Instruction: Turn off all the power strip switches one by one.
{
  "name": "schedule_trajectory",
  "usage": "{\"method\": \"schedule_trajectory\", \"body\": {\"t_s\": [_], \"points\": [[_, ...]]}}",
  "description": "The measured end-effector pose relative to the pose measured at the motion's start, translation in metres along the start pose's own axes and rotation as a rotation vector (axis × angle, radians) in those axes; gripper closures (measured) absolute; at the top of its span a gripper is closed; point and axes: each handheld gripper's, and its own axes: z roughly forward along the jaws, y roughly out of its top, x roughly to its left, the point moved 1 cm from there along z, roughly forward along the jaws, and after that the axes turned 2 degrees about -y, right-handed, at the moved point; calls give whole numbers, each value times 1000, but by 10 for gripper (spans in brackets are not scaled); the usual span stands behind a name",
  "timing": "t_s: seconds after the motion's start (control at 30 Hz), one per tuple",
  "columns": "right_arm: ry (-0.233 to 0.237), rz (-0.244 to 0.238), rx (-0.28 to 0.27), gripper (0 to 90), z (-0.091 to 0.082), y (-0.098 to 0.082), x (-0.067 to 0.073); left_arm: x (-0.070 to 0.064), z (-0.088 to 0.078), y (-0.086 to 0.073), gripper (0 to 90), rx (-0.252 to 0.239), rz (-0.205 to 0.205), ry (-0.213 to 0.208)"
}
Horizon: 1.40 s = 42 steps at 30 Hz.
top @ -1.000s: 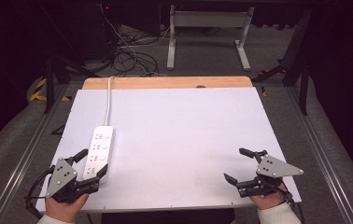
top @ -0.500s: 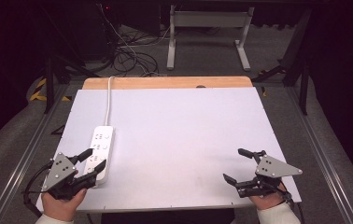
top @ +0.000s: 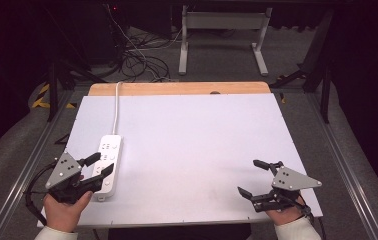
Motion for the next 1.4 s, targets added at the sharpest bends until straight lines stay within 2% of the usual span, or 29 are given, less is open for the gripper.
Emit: {"method": "schedule_trajectory", "body": {"t_s": [0.2, 0.33, 0.5, 0.53, 0.6, 0.63, 0.7, 0.8, 0.9, 0.93, 1.1, 1.13, 1.27, 1.3, 1.33, 1.4], "points": [[3, 0, 0, 79, 1, 0, 0, 7, 7, 7, 459, 23, -9, -9], [2, 1, 0, 79, 1, -1, 0, 8, 10, 11, 458, 45, 14, 12], [5, -3, 0, 79, 1, -1, 0, 12, 13, 13, 451, 45, -10, -17], [5, -1, -2, 79, 0, 0, 0, 12, 13, 12, 467, 44, -24, -29], [6, -1, -2, 79, 0, 0, 0, 15, 13, 12, 489, 54, -13, -40], [7, -4, -1, 79, 1, -1, -1, 16, 13, 13, 552, 67, -13, -52], [8, -2, -1, 79, 1, -1, 0, 16, 13, 13, 620, 77, -13, -54], [9, -3, -3, 79, 1, 0, 0, 16, 13, 14, 731, 118, 20, -28], [11, -8, -2, 79, 1, 0, 0, 17, 14, 15, 877, 159, 27, -22], [12, -8, -2, 79, 1, 0, 0, 17, 14, 15, 898, 159, 27, -22], [16, -8, -2, 79, 1, 0, 0, 20, 18, 16, 900, 241, 13, -52], [15, -7, -2, 79, 1, 0, 1, 22, 20, 16, 900, 276, 14, -60], [20, -8, 0, 79, 1, 0, 1, 22, 24, 15, 900, 316, 2, -84], [20, -7, 0, 79, 1, -1, 1, 23, 26, 14, 900, 355, 15, -85], [22, -7, 0, 79, 2, -1, 1, 23, 26, 14, 900, 355, 15, -85], [21, -8, 1, 80, 2, -1, 1, 23, 28, 13, 900, 392, 20, -88]]}}
